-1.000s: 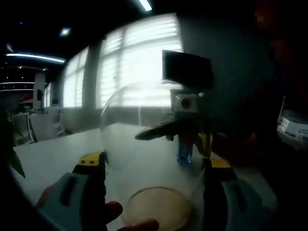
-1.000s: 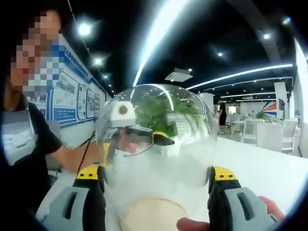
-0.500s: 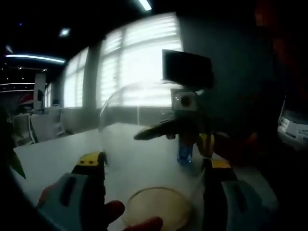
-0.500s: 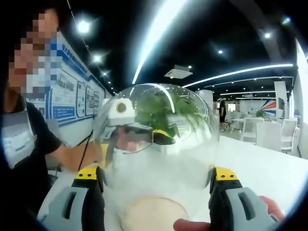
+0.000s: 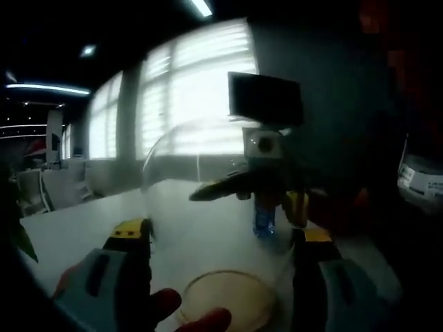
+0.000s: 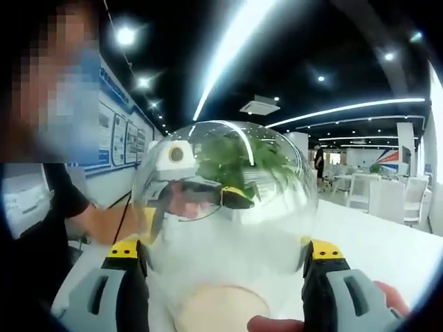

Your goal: Open the cover put in the Mizone put the cover back on

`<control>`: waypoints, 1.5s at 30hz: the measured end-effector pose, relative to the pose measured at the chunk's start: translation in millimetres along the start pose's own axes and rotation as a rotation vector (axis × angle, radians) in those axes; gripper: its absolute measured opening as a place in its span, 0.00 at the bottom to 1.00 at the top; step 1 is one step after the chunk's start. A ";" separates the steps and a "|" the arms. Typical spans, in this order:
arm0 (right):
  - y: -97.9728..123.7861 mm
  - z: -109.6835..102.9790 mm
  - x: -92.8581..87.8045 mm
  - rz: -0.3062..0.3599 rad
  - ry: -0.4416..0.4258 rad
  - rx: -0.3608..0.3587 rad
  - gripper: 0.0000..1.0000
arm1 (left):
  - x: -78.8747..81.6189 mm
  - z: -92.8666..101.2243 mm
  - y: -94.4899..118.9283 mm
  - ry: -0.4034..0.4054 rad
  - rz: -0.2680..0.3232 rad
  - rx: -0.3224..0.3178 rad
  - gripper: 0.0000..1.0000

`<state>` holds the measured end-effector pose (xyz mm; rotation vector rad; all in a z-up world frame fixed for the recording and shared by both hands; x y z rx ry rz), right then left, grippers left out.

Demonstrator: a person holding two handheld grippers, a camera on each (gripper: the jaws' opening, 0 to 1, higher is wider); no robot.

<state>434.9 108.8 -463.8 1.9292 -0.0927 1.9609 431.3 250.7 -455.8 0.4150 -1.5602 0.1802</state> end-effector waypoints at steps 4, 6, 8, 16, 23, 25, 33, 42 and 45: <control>-1.0 3.0 -1.9 0.012 -0.017 0.004 0.88 | -1.6 -2.8 -0.9 0.013 0.005 0.002 0.75; -1.8 3.6 -2.4 0.018 -0.025 0.004 0.88 | -2.7 -4.5 -0.9 0.023 0.011 0.001 0.75; -1.9 3.9 -2.9 0.027 -0.030 0.003 0.88 | -2.5 -4.8 -0.8 0.027 0.014 0.000 0.75; -1.2 3.7 -3.7 0.058 -0.034 0.005 0.88 | -2.4 -4.4 -1.3 0.032 0.017 -0.001 0.75; -2.4 5.2 -3.0 0.064 -0.042 0.007 0.88 | -4.6 -5.5 -1.1 0.036 0.056 -0.008 0.74; -1.2 4.7 -1.6 0.062 -0.047 0.013 0.88 | -3.6 -5.0 -0.9 0.034 0.054 -0.010 0.74; 1.4 5.1 0.1 0.051 -0.060 0.028 0.87 | -0.9 -5.0 -1.5 0.035 0.044 -0.015 0.72; 4.4 3.1 3.3 0.034 -0.057 0.033 0.88 | 3.7 -0.3 -2.2 0.021 0.023 -0.010 0.72; 5.0 3.6 6.4 0.038 -0.067 0.033 0.88 | 5.9 -0.2 -1.8 0.024 0.020 -0.006 0.72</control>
Point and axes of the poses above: the point that each gripper's makers call its tool centre point, and the gripper's own axes: y roughly backward along the fingers, z roughly to its right, x roughly out of its top, the point moved 6 cm from there along y, roughly backward along the fingers, and after that the axes turned 7 degrees about -z, right-handed, at the moved point
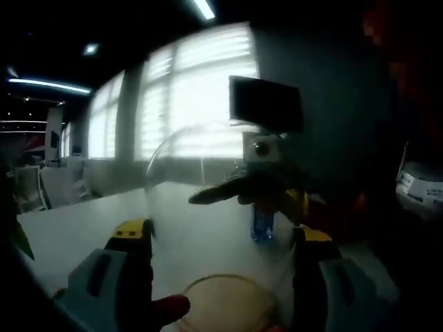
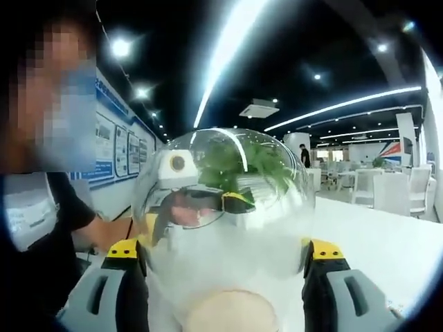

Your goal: Open the cover put in the Mizone put the cover back on

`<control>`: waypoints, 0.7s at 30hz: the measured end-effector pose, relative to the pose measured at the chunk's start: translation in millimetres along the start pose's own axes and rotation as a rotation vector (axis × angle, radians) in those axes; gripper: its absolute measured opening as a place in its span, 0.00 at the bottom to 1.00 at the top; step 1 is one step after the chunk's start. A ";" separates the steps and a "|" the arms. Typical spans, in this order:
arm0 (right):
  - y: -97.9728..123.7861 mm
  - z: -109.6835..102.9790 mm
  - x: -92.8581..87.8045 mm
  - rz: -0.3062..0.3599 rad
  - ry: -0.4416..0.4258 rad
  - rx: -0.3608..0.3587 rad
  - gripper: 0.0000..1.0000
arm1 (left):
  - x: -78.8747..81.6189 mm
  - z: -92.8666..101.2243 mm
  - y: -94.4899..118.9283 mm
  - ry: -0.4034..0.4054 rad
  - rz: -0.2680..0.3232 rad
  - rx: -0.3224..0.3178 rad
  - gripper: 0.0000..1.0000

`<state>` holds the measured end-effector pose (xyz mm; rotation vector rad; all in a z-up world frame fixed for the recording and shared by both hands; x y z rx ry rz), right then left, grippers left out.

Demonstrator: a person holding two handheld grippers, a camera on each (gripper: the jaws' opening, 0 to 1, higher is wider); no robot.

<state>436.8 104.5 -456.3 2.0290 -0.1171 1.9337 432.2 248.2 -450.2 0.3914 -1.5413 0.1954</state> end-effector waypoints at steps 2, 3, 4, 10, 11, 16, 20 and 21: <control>0.7 -0.5 1.7 0.007 -0.007 0.000 0.88 | 1.7 0.6 0.1 0.004 0.004 0.002 0.72; 1.3 -1.1 2.9 0.008 -0.011 0.002 0.89 | 3.3 1.9 0.1 0.005 0.004 0.003 0.72; 1.9 -1.2 4.0 0.012 -0.017 0.003 0.89 | 3.5 2.3 0.2 0.009 0.005 0.003 0.72; 1.7 -4.2 5.5 0.003 0.002 -0.004 0.89 | -0.2 3.6 -0.6 0.031 -0.013 -0.008 0.72; 2.0 -3.5 5.4 0.003 0.002 -0.002 0.89 | -0.2 3.9 -0.3 0.027 -0.010 -0.009 0.72; 0.3 -3.8 2.9 0.007 -0.006 0.004 0.89 | -0.6 3.9 1.1 0.022 -0.016 -0.007 0.73; 0.6 -3.8 2.2 0.015 -0.006 0.004 0.89 | -1.5 5.0 1.1 0.021 -0.009 -0.008 0.73; 0.7 -4.2 2.2 0.015 -0.006 0.004 0.89 | -1.6 5.3 1.0 0.022 -0.008 -0.008 0.73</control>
Point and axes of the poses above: the point that each gripper's makers call its tool centre point, and the gripper's own axes: y roughly backward along the fingers, z roughly to its right, x roughly out of its top, the point moved 6 cm from there along y, roughly backward along the fingers, and after that the axes turned 7 degrees about -z, right-handed, at the moved point
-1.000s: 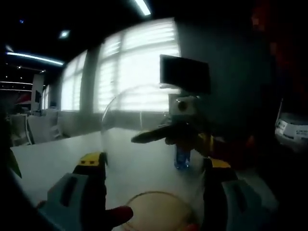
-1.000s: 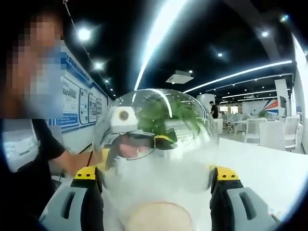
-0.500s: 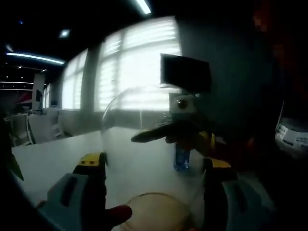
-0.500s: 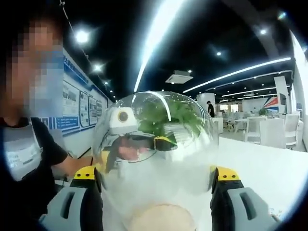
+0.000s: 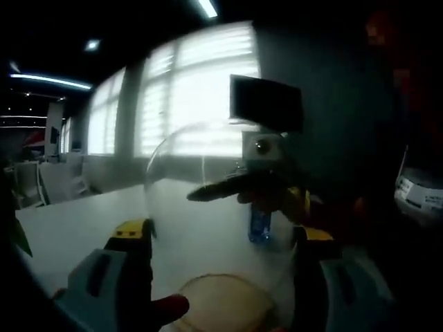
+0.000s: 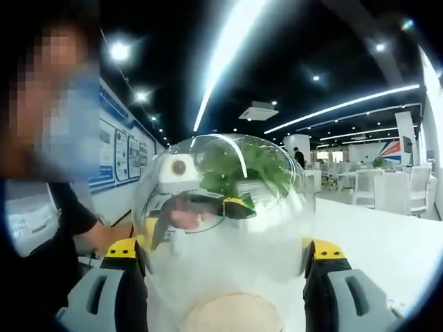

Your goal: Open the cover put in the Mizone put the cover back on

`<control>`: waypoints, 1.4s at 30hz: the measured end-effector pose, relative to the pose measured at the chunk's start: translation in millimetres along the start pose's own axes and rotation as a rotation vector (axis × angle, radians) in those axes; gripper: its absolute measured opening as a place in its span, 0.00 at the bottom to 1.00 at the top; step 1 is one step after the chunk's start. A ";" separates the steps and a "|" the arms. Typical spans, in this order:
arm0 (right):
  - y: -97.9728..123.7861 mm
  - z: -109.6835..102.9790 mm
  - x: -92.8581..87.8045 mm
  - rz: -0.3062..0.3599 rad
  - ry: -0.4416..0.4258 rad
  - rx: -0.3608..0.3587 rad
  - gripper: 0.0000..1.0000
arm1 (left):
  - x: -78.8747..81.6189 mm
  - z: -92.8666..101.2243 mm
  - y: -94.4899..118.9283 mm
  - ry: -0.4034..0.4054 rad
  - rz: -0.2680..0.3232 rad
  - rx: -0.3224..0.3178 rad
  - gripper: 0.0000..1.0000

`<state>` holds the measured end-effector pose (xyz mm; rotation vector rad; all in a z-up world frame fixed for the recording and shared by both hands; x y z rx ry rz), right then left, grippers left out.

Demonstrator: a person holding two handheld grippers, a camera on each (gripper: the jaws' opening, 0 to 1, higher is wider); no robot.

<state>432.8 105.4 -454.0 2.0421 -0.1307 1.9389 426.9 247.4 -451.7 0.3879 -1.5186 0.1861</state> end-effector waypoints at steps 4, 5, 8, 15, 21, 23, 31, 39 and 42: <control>-0.3 -0.2 -0.2 0.003 -0.001 -0.001 0.89 | -0.8 -0.5 0.5 0.001 0.002 0.002 0.74; -0.3 0.0 -0.3 0.005 -0.001 -0.001 0.89 | -0.8 -0.7 0.5 0.001 0.001 0.003 0.74; 0.2 1.0 0.0 0.004 -0.003 -0.002 0.90 | -1.3 -0.6 -0.1 0.002 0.009 0.001 0.74; 2.8 -2.2 -1.4 0.022 0.001 -0.011 0.90 | -0.5 2.2 -0.9 0.000 0.012 -0.006 0.75; 2.6 -6.0 0.1 0.010 -0.001 -0.011 0.90 | 0.6 5.2 0.1 0.003 0.009 -0.005 0.75; 2.0 -8.3 0.4 0.004 -0.009 -0.008 0.90 | 0.6 7.5 0.7 0.022 0.004 0.004 0.76; 1.5 -24.2 1.8 -0.024 0.010 0.005 0.90 | 0.8 22.8 11.3 0.000 -0.009 0.026 0.75; 6.4 -37.3 -0.8 -0.008 0.029 -0.013 0.90 | 1.4 33.5 13.8 -0.008 -0.008 0.036 0.77; 9.9 -43.3 -1.6 -0.007 0.043 -0.018 0.90 | 1.3 39.0 14.6 -0.025 -0.013 0.035 0.77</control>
Point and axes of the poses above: the point that each gripper's makers call its tool centre point, and the gripper's own axes: y roughly backward along the fingers, z roughly to its right, x roughly out of its top, the point moved 6 cm from there along y, roughly backward along the fingers, and after that the axes turned 7 degrees about -z, right-handed, at the moved point
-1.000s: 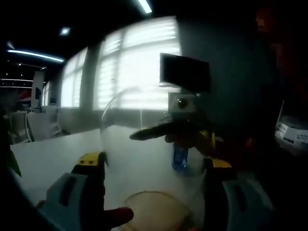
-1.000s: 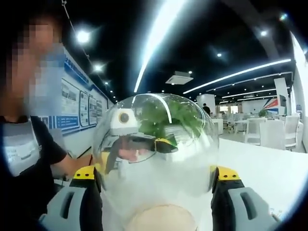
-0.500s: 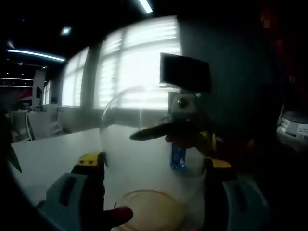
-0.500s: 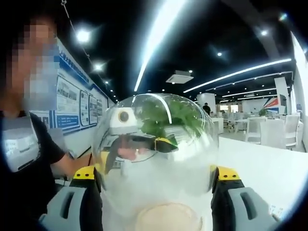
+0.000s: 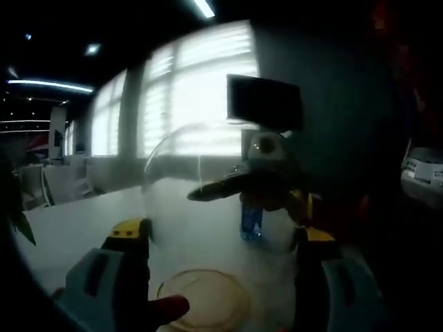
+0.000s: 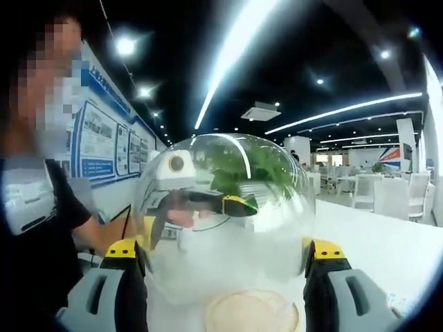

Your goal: Open the cover put in the Mizone put the cover back on

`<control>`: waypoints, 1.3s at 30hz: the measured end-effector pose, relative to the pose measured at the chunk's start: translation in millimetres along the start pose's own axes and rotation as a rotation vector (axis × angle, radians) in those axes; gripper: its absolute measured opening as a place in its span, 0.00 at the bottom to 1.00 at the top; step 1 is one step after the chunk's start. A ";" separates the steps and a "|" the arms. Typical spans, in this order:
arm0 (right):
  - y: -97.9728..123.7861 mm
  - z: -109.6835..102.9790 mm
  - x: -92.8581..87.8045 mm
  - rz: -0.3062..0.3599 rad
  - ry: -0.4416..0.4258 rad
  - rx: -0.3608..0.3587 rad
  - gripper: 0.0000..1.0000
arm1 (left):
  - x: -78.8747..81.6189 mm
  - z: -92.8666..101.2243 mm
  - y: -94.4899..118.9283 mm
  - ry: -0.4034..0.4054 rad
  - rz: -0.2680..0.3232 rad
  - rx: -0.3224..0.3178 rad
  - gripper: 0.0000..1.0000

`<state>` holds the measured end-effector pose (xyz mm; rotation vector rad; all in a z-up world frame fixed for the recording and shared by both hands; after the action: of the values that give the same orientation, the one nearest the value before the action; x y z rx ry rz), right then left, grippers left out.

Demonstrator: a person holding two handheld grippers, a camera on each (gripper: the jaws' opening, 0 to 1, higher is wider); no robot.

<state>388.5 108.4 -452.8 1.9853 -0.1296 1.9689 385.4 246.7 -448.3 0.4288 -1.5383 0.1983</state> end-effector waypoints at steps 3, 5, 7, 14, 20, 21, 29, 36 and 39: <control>2.4 -4.4 -0.8 0.003 0.010 0.000 0.90 | -0.2 5.7 1.4 -0.008 -0.002 0.002 0.77; 3.4 -7.2 -1.0 0.005 0.016 0.002 0.90 | -0.4 8.8 2.2 -0.014 -0.004 0.006 0.77; 4.1 -9.6 -0.8 0.002 0.026 0.005 0.90 | -0.2 11.5 3.0 -0.020 -0.009 0.011 0.77; 7.0 -17.8 -2.3 0.002 0.054 0.011 0.90 | -3.5 22.4 7.1 -0.038 0.008 0.024 0.77; 9.3 -28.4 -4.2 0.008 0.091 0.020 0.90 | -6.1 33.6 12.1 -0.063 0.015 0.039 0.77; 9.3 -29.5 -4.0 0.013 0.095 0.020 0.90 | -6.7 35.3 12.9 -0.069 0.017 0.041 0.77; 10.8 -35.7 -3.7 0.031 0.075 0.028 0.90 | -8.9 42.0 18.3 -0.053 0.048 0.046 0.77; 14.1 -44.4 -5.0 0.039 0.064 0.033 0.89 | -10.1 49.8 21.8 -0.056 0.040 0.049 0.77; 16.2 -47.5 -6.5 0.046 0.057 0.032 0.89 | -11.2 53.9 22.4 -0.053 0.047 0.049 0.77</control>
<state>338.2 106.5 -457.3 1.9602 -0.1316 2.0668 326.7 247.7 -457.4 0.4396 -1.5989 0.2634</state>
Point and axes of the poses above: the point that each gripper's makers call its tool centre point, and the gripper's own axes: y roughly backward along the fingers, z roughly to its right, x roughly out of its top, the point moved 6 cm from there along y, roughly backward along the fingers, and after that the axes turned 7 degrees about -z, right-handed, at the moved point
